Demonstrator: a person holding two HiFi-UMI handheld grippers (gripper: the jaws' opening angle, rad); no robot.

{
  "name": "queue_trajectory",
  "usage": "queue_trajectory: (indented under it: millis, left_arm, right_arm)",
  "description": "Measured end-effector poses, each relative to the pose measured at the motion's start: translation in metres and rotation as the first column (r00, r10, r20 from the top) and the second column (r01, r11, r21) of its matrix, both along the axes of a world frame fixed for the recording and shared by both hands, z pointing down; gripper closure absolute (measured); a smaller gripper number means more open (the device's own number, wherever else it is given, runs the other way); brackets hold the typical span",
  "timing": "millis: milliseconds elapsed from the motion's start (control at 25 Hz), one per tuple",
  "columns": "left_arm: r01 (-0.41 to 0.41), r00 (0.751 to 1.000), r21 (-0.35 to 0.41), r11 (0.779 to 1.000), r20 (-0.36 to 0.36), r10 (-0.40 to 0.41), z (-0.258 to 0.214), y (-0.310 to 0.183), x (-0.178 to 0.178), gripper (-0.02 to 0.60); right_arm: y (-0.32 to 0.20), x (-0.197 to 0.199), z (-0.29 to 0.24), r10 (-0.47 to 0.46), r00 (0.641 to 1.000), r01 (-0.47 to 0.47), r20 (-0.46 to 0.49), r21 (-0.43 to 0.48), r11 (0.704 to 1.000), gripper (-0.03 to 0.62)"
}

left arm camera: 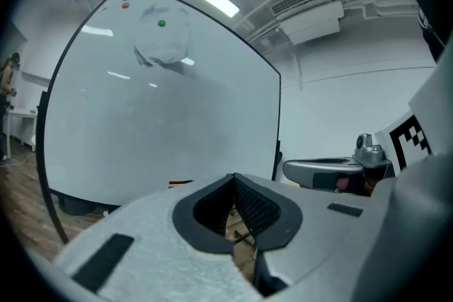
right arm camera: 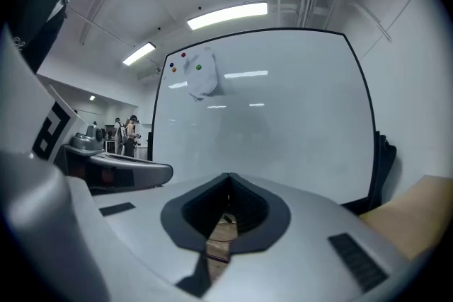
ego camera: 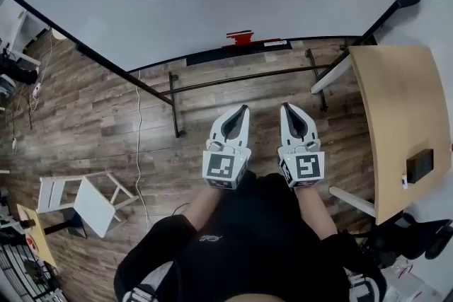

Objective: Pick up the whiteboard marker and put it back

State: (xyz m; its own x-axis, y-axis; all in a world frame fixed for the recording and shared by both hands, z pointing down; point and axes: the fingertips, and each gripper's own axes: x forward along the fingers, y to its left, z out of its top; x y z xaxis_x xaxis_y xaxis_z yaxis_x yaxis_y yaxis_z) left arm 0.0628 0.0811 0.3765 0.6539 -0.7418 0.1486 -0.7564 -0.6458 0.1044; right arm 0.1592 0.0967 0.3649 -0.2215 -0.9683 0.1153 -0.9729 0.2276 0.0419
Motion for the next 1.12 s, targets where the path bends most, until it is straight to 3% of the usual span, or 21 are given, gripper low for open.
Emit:
queue_trajectory:
  millis: [440, 800, 960, 1120]
  left_arm:
    - [0.013, 1.0, -0.072, 0.997, -0.025, -0.015, 0.027, -0.033, 0.002, 0.575]
    - [0.111, 0.994, -0.102, 0.989, 0.012, -0.11, 0.039, -0.092, 0.026, 0.575]
    - [0.159, 0.987, -0.12, 0.98, 0.021, -0.157, 0.046, -0.122, 0.04, 0.575]
    - [0.202, 0.979, -0.169, 0.965, 0.043, -0.198, 0.066, -0.139, 0.055, 0.575]
  right_arm:
    - [-0.043, 0.01, 0.022, -0.029, 0.997, 0.023, -0.075, -0.074, 0.997, 0.591]
    - [-0.126, 0.035, 0.023, -0.168, 0.98, 0.159, -0.104, -0.089, 0.983, 0.591]
    - [-0.16, 0.041, 0.036, -0.258, 0.959, 0.243, -0.121, -0.127, 0.962, 0.591]
    - [-0.189, 0.051, 0.061, -0.362, 0.919, 0.328, -0.156, -0.21, 0.921, 0.591]
